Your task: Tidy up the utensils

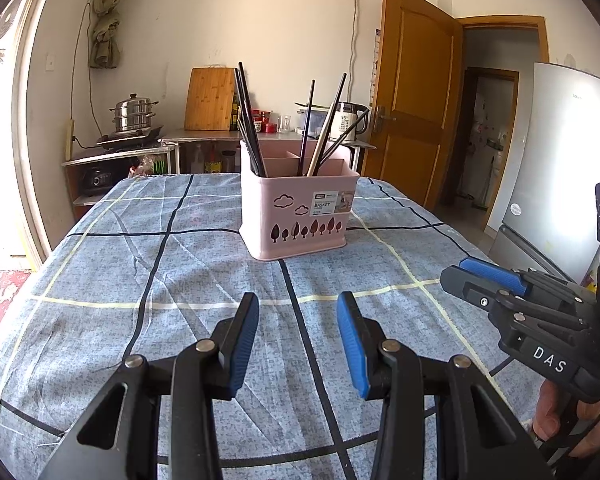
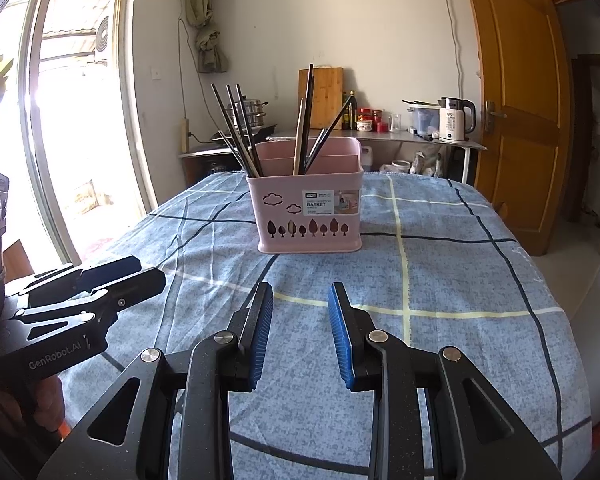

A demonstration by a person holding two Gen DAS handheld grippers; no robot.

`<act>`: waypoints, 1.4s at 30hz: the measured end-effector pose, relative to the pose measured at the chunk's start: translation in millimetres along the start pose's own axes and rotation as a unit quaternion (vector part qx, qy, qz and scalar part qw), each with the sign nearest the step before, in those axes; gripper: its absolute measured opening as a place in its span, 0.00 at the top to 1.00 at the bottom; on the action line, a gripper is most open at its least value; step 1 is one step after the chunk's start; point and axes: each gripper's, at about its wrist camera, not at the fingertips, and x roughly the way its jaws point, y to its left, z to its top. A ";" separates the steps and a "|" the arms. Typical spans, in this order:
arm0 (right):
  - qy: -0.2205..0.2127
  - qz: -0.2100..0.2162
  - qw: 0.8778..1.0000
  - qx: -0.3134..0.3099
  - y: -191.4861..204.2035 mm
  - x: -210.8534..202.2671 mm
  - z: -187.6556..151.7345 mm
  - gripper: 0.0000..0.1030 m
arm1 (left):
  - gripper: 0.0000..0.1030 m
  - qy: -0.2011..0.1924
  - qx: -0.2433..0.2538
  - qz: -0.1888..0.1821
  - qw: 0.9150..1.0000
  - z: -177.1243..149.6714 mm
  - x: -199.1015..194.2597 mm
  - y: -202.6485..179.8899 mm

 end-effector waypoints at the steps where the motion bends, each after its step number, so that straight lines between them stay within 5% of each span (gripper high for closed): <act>1: 0.000 0.000 1.000 0.000 0.3 0.1 -0.1 0.71 | 0.59 0.000 0.000 0.000 1.000 0.2 -0.3 -0.3; 42: 0.008 0.001 1.000 -0.005 3.4 2.9 -0.5 0.71 | 0.59 0.003 -0.001 -0.004 1.000 -1.9 0.2 -2.8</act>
